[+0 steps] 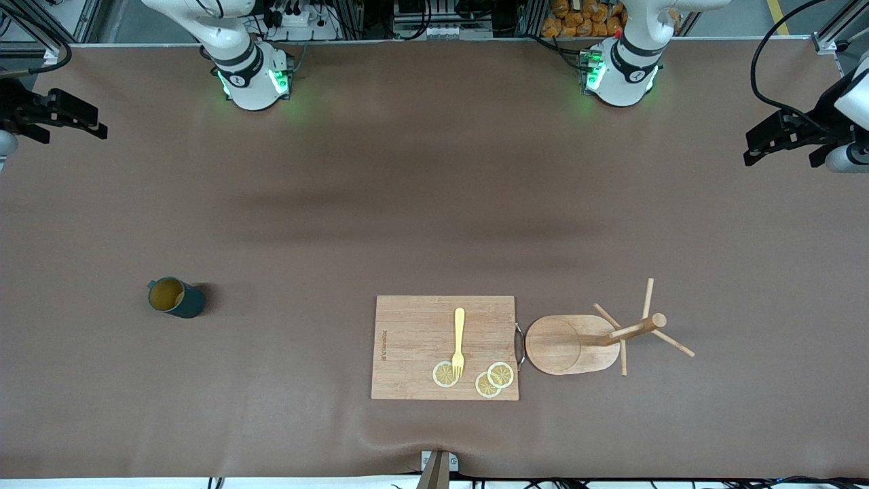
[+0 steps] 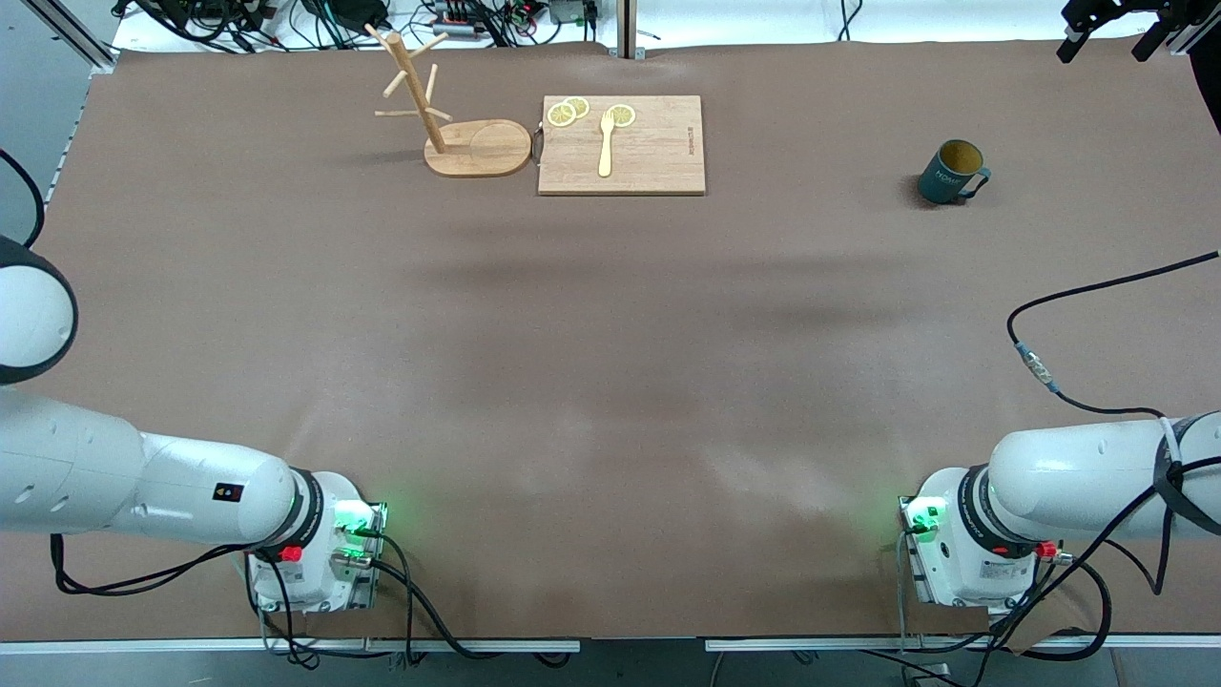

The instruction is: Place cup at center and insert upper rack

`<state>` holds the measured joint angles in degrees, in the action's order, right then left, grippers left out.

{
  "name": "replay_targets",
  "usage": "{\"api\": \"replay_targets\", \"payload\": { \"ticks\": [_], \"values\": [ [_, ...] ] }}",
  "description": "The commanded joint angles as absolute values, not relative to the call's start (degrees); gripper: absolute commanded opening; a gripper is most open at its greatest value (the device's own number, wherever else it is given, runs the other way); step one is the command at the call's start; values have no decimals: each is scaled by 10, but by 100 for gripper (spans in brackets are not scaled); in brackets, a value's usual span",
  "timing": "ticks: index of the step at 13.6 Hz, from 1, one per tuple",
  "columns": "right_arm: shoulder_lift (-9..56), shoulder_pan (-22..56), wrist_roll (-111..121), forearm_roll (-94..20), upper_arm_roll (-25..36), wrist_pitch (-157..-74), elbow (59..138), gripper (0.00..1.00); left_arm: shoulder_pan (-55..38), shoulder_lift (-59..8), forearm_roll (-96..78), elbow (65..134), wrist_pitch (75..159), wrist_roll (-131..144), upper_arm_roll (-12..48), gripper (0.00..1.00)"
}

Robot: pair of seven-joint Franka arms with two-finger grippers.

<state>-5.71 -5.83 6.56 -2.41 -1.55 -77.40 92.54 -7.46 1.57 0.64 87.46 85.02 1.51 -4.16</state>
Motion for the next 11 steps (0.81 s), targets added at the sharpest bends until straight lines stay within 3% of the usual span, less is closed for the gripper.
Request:
{"api": "replay_targets", "payload": {
  "ticks": [1,8,11],
  "values": [
    [-69,-55,55,-35,-11,-763,927,100,-72,19,-3,866,837,11,-40,100],
    [-63,-53,55,-33,-11,-769,922,100,-65,17,-4,857,835,10,-41,100],
    [-48,-53,55,-34,-11,-814,927,100,-66,16,-4,858,835,9,-42,100]
  ]
}}
